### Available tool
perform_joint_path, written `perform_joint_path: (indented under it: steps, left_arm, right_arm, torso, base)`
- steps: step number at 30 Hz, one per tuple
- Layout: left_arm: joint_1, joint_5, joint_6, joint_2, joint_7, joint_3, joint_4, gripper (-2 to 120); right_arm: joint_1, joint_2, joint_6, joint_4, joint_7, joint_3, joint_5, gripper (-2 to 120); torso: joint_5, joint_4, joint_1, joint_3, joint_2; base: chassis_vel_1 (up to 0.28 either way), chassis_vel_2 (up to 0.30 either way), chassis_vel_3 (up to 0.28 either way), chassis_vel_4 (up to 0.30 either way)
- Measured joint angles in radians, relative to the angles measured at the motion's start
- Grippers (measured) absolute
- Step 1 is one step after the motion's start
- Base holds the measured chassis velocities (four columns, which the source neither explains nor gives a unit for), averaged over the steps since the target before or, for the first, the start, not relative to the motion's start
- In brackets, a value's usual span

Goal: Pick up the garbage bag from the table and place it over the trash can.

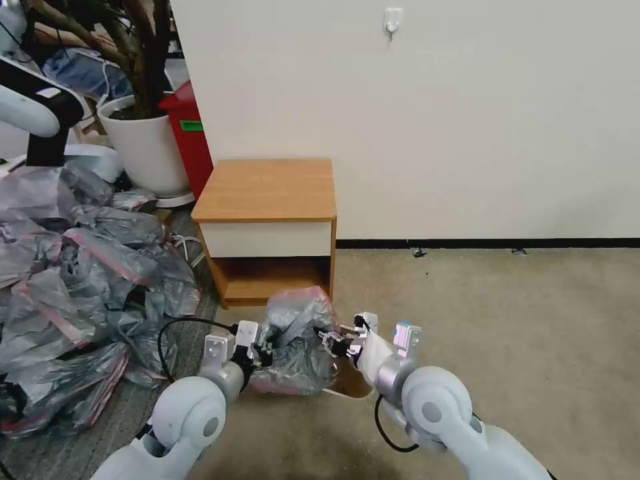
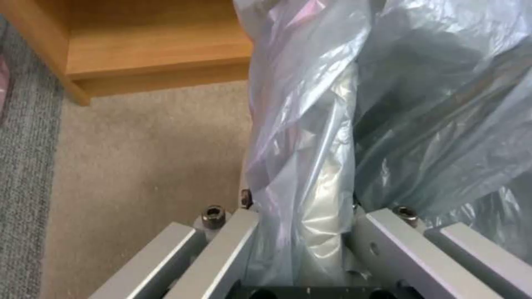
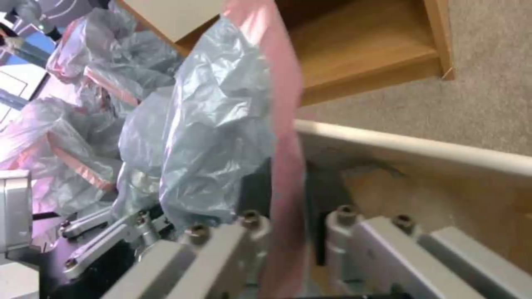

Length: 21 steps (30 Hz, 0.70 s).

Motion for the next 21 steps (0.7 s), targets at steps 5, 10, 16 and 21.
perform_joint_path:
  steps: [5,10,16,21]
  left_arm:
    - [-0.002,0.001,-0.001,-0.003,0.000,0.004,0.003,3]
    - [-0.004,0.002,-0.004,-0.003,0.001,0.007,0.010,3]
    - [-0.005,0.004,-0.012,0.001,0.003,0.007,0.024,3]
    - [-0.005,0.006,-0.017,-0.001,0.005,0.007,0.032,3]
  right_arm:
    - [-0.006,0.000,0.003,0.003,-0.004,0.002,-0.005,0]
    - [-0.016,-0.003,0.012,0.012,-0.009,0.007,-0.017,0]
    - [-0.028,-0.027,0.023,0.037,-0.015,0.035,-0.022,0]
    - [-0.031,-0.044,0.033,0.041,-0.016,0.074,-0.016,0]
  torso:
    - [0.0000,0.0000,0.000,0.000,0.000]
    - [0.0000,0.0001,0.000,0.000,0.000]
    - [0.0000,0.0000,0.000,0.000,0.000]
    - [0.0001,0.0000,0.000,0.000,0.000]
  base:
    - [0.000,0.000,0.000,0.000]
    - [0.000,0.000,0.000,0.000]
    - [0.000,0.000,0.000,0.000]
    - [0.000,0.000,0.000,0.000]
